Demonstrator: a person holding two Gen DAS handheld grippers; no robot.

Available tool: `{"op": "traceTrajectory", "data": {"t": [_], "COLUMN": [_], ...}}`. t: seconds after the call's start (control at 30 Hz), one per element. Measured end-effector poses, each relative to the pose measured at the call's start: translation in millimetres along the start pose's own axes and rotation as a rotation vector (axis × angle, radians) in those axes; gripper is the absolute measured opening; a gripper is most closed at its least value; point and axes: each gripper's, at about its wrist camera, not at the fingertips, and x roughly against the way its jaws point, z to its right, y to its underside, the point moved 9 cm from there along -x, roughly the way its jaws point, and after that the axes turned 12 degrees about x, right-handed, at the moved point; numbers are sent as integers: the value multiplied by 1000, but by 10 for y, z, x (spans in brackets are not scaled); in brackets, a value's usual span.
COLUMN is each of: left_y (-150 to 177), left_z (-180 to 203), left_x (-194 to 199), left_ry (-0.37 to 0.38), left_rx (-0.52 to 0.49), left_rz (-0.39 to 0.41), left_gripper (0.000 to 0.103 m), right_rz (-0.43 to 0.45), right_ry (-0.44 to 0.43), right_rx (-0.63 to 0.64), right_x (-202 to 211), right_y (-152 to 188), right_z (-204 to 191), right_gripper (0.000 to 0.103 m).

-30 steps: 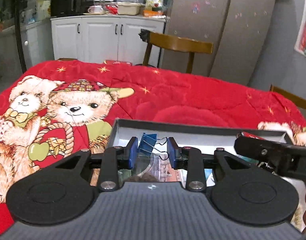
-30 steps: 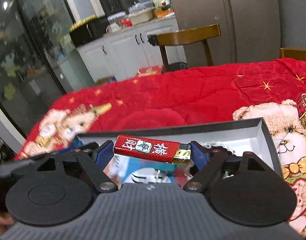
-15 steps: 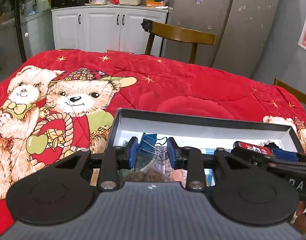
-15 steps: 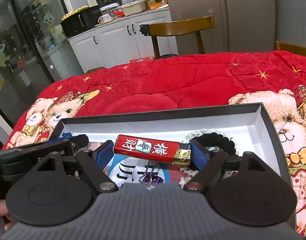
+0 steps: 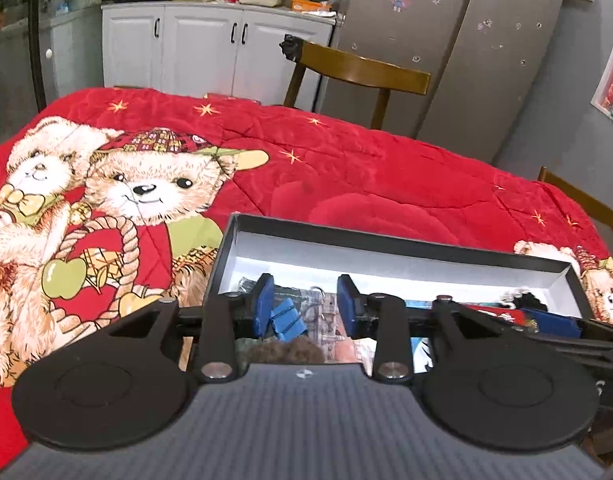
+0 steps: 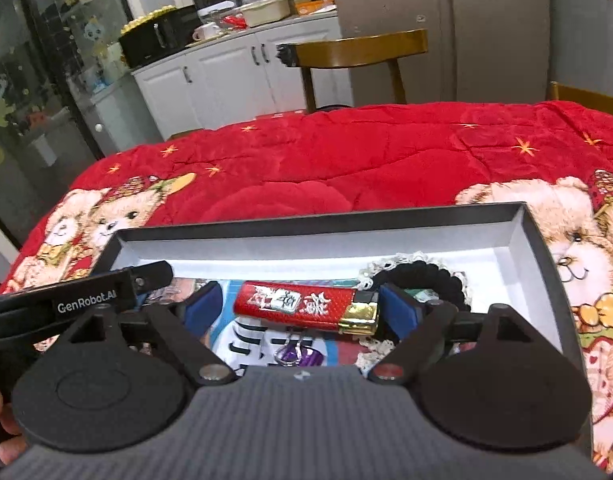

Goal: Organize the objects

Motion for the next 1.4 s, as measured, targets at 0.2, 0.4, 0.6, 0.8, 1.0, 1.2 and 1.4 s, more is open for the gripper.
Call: {"op": "traceTrajectory", "data": {"t": [0.2, 0.4, 0.6, 0.8, 1.0, 1.2, 1.4], "left_y": [-113, -351, -514, -356, 49, 742, 1518], "left_z": [36, 52, 167, 375, 518, 541, 398], "left_x": [205, 634, 1353, 2306, 2845, 3053, 2852], "left_ry": [27, 45, 49, 43, 65, 61, 27], "left_rx": [2, 13, -5, -22, -53, -133, -228], "left_rz": [40, 149, 318, 530, 494, 514, 499], "left_gripper": [53, 61, 75, 91, 93, 94, 95], "right_rz": [19, 77, 210, 381, 481, 528, 423], "right_ry": [-31, -50, -32, 9, 67, 131, 136], "right_rx": [-5, 7, 5, 20, 81, 59, 83], "right_x": [76, 316, 981, 1827, 2533, 2758, 2404], "right_y": [-41, -177, -364, -336, -7, 475, 1140], "right_z": [-42, -110, -110, -67, -122, -185, -272], "right_gripper": [93, 94, 96, 103, 103, 103, 103]}}
